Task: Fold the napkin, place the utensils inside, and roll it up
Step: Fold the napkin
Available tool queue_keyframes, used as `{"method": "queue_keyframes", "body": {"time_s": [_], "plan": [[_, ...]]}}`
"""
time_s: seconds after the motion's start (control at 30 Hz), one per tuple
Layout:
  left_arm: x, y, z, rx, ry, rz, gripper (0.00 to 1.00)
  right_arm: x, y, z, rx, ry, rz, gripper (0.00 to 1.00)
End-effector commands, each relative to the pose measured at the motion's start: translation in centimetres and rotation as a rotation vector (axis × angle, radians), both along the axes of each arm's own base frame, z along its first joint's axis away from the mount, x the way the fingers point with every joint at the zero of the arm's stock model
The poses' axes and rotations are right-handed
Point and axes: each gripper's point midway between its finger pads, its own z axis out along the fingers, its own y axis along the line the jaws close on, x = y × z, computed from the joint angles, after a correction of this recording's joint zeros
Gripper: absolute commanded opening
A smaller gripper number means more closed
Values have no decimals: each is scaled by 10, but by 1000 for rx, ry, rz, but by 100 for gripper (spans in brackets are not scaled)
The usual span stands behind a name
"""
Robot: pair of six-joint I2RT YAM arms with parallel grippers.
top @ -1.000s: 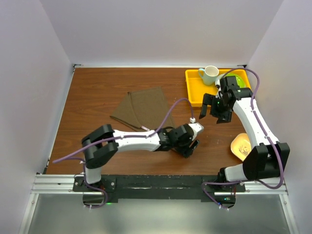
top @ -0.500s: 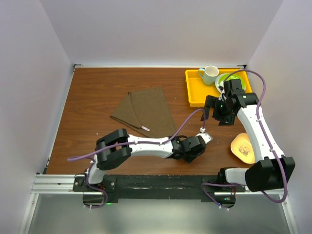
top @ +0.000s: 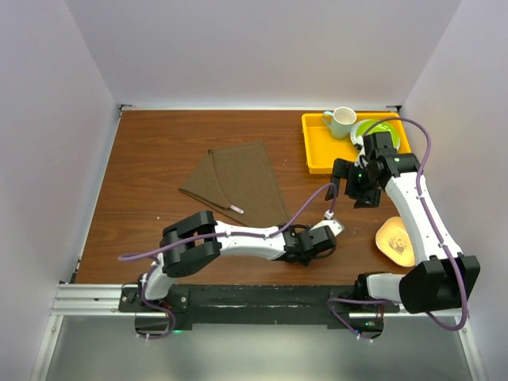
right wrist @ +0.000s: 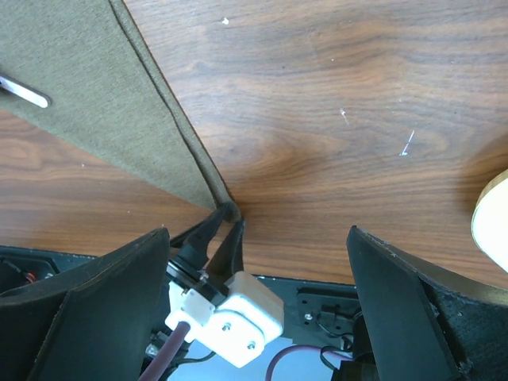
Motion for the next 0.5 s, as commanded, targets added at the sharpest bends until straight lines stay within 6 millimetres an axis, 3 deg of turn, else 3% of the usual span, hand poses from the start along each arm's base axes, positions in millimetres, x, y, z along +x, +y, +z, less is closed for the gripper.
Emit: {"method": "queue_keyframes", "body": {"time_s": [0.0, 0.07, 0.23, 0.27, 0.33, 0.37, 0.4, 0.43, 0.47], "plan": [[11, -10, 13, -22, -57, 23, 16, 0, 5, 3, 28, -9, 24, 98], [14, -10, 27, -41, -79, 33, 1, 1, 5, 3, 28, -9, 26, 98], [27, 3, 66, -97, -101, 58, 0, 7, 8, -1, 37, -3, 31, 98], [29, 7, 84, -131, -101, 59, 0, 9, 9, -1, 41, -4, 33, 98], [39, 21, 90, -148, -70, 68, 0, 13, 13, -4, 60, 7, 41, 98], [42, 27, 105, -184, -58, 68, 0, 16, 14, -3, 68, 6, 46, 98], [55, 41, 103, -189, -43, 96, 0, 19, 16, -3, 75, 2, 52, 98], [56, 46, 106, -210, -18, 87, 0, 21, 19, -6, 86, 18, 57, 98], [70, 59, 122, -252, -30, 118, 0, 25, 20, -4, 88, 11, 61, 98]]}}
